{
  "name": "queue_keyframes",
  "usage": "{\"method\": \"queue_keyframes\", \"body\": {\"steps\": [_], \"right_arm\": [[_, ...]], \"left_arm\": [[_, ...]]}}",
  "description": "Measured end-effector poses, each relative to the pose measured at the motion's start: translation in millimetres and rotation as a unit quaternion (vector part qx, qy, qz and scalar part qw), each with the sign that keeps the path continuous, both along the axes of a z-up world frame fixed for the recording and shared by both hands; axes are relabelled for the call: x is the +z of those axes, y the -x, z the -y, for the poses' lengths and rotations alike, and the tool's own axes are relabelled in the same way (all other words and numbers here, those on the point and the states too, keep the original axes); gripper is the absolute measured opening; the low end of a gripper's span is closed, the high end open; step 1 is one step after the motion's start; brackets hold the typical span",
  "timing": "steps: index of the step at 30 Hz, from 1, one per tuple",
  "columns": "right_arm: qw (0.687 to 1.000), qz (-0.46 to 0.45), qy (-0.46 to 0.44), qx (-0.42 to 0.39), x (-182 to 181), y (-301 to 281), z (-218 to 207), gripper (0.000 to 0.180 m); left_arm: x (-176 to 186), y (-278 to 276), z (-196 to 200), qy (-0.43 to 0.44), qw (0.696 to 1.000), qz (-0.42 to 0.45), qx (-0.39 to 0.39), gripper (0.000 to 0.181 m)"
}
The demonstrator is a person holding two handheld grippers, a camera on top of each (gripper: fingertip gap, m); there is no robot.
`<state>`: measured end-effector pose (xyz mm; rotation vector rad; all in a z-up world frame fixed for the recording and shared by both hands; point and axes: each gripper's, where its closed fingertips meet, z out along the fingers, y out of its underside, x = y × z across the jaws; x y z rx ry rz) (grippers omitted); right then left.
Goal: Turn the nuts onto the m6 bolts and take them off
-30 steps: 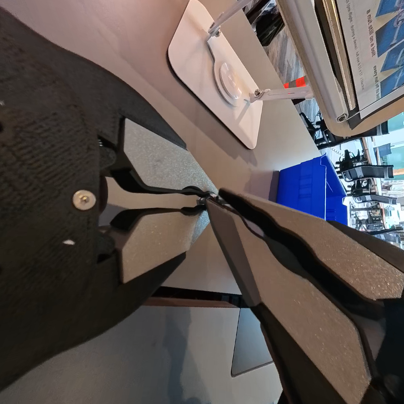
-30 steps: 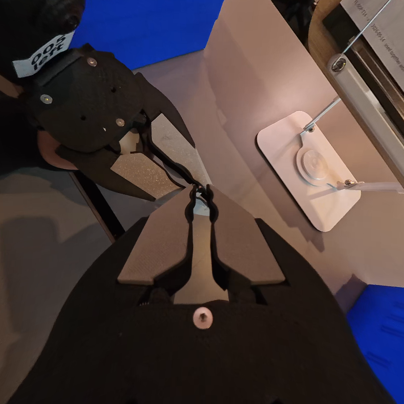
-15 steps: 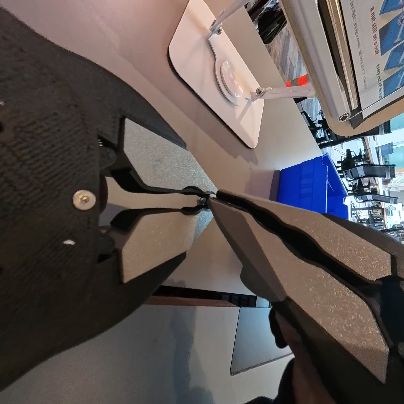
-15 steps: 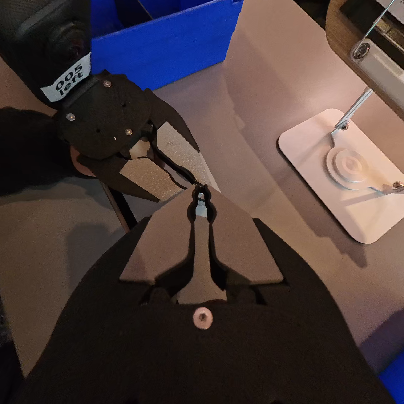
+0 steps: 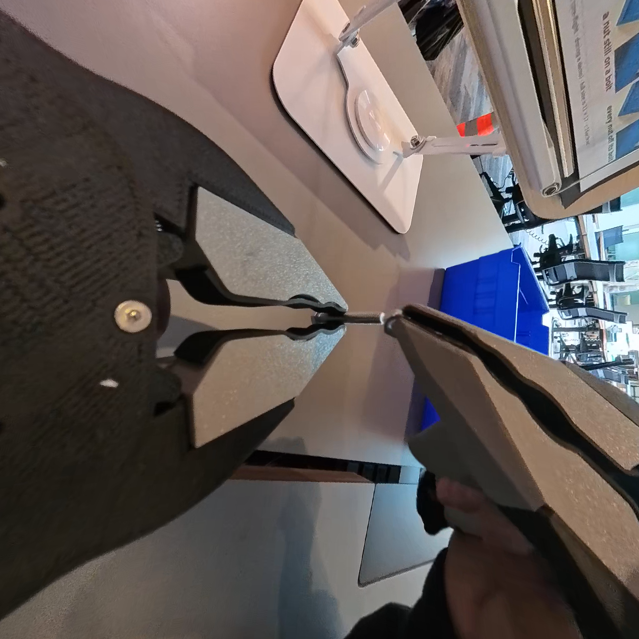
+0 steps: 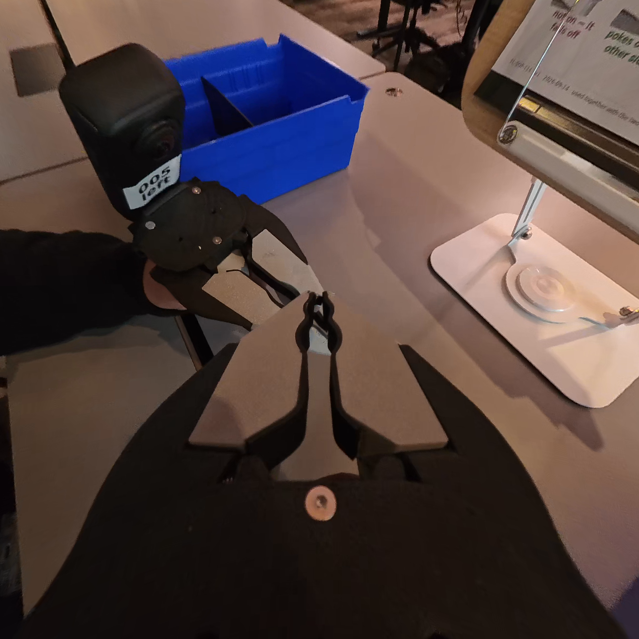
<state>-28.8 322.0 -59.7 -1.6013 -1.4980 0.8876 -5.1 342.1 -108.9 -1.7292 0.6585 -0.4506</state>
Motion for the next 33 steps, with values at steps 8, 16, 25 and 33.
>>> {"method": "queue_keyframes", "body": {"steps": [8, 16, 25, 33], "right_arm": [[0.998, -0.066, 0.0, -0.001, 7.6, -5.1, -11.1, 0.001], [0.992, -0.126, -0.007, -0.011, 16.3, -17.3, -22.5, 0.001], [0.988, -0.152, -0.003, -0.003, 19.8, -21.0, -20.4, 0.001], [0.986, -0.165, 0.003, 0.006, 23.9, -22.2, -16.3, 0.001]], "left_arm": [[-0.7, 6.5, -1.5, 0.006, 1.0, 0.018, 0.004, 0.002], [-3.3, 7.1, -1.5, 0.01, 1.0, 0.019, 0.002, 0.002], [7.0, 3.5, 5.8, 0.013, 0.998, 0.06, -0.013, 0.002], [14.6, -3.2, 16.1, 0.0, 0.995, 0.09, -0.031, 0.002]]}}
